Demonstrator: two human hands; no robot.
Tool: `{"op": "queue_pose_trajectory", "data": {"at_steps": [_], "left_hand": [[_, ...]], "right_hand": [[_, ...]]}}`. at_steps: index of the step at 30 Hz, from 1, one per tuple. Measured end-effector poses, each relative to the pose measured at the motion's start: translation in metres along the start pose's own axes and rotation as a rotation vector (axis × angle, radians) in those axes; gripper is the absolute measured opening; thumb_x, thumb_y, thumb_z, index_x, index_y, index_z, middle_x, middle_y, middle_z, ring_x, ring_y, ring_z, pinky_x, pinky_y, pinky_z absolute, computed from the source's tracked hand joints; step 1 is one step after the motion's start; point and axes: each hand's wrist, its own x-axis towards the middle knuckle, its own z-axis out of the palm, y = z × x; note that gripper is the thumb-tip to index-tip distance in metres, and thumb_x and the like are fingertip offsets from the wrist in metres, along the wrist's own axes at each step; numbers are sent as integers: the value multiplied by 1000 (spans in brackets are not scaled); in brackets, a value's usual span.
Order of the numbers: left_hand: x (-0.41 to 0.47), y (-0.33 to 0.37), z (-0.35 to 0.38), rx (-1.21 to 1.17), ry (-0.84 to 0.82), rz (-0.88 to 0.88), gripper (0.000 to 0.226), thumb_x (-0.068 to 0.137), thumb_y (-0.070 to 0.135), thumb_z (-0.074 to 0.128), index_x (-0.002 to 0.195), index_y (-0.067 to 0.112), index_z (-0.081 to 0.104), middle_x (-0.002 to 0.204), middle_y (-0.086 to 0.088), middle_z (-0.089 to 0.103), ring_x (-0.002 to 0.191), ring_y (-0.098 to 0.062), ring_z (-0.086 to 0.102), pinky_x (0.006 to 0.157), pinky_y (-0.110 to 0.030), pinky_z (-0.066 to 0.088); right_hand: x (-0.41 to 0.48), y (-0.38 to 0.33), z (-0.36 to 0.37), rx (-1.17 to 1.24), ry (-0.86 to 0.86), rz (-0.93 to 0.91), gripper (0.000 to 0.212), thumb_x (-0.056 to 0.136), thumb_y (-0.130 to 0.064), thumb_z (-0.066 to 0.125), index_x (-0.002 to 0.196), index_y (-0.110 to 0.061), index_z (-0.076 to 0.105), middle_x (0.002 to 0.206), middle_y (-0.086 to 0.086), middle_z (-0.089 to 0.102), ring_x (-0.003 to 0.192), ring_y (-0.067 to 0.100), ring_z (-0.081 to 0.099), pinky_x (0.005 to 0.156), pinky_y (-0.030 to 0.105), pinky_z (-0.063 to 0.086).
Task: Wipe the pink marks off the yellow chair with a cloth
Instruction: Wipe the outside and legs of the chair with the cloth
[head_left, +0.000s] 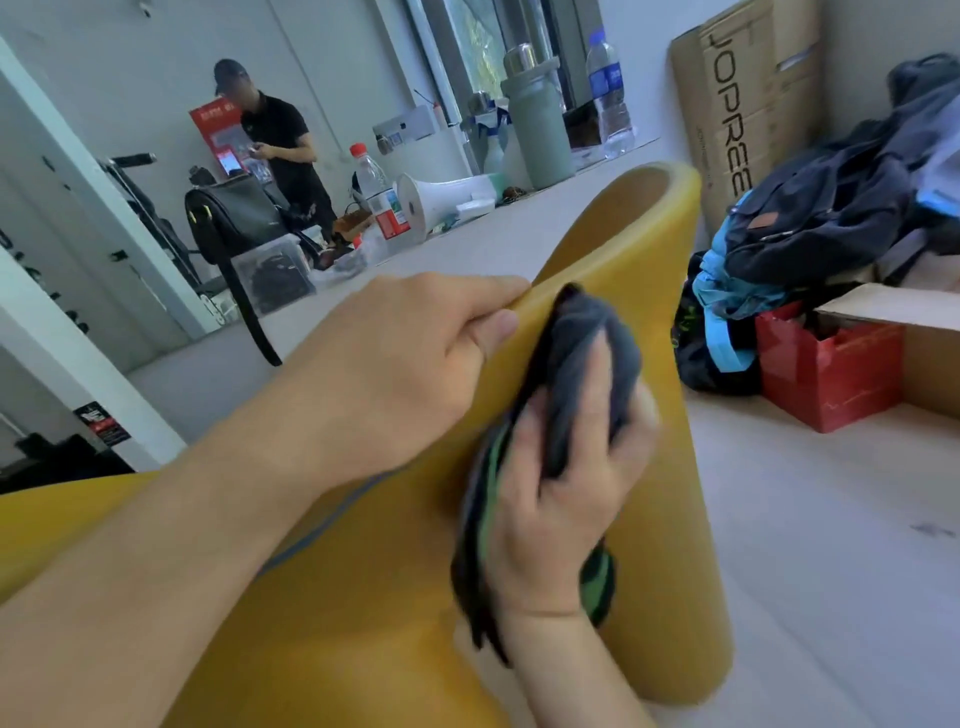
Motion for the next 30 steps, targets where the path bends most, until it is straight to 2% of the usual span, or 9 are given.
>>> {"op": "queue_pose_trajectory", "data": {"at_steps": [3,8,11,15,18,20,25,28,30], "left_hand": [[4,2,2,-8,19,-17,43,86,43,38,125,42,57,119,17,65,118,-5,54,100,-26,42],[4,3,3,-18,0,-40,34,95,39,43,128,40,56,124,15,63,119,-7,51,96,-24,39],[6,6,2,4,0,-30,36,89,41,37,111,34,64,106,4,71,105,-18,59,91,-36,48],[3,8,5,-20,1,-62,34,92,42,40,119,39,59,113,6,69,110,-17,58,96,-36,46],[3,11,4,-10,8,-65,32,98,34,43,127,37,57,116,5,68,113,-17,57,97,-34,45],[6,15,5,-11,15,-68,32,95,39,42,121,35,61,107,1,70,106,-19,60,94,-37,47],[27,27,10,82,40,-11,31,89,36,41,81,14,61,72,-7,61,81,-31,57,75,-44,49],[41,38,17,95,35,-43,25,94,28,45,81,13,61,65,-5,56,73,-31,55,69,-41,48],[50,46,23,109,22,-72,30,94,26,44,70,11,52,60,-5,50,66,-32,49,55,-35,38]], "right_hand": [[-29,-7,-12,4,-151,-130,58,92,-12,53,143,-34,41,127,11,42,121,28,48,105,32,34],[108,-7,17,62,189,49,42,87,-17,55,129,-12,60,113,10,52,105,22,52,94,12,35],[58,13,14,21,112,-133,39,93,-17,52,130,-4,57,126,25,51,119,29,50,105,30,36],[-61,62,-7,-90,-48,82,46,102,-34,37,148,-33,32,138,16,36,130,20,36,112,29,27],[-44,52,0,-106,40,225,49,95,-27,43,143,-27,41,130,21,42,120,27,42,108,29,29],[11,24,7,-68,146,237,49,89,-23,45,136,-16,52,125,22,48,117,30,46,105,29,31],[80,2,13,-32,148,-77,39,94,-26,47,125,-9,63,131,19,52,120,28,48,104,36,36],[-3,53,2,-23,164,232,40,94,-25,45,132,-18,57,131,27,48,122,28,47,103,55,38],[-34,67,-3,1,196,534,43,89,-38,45,129,-25,57,131,25,44,123,32,46,105,55,37]]}}
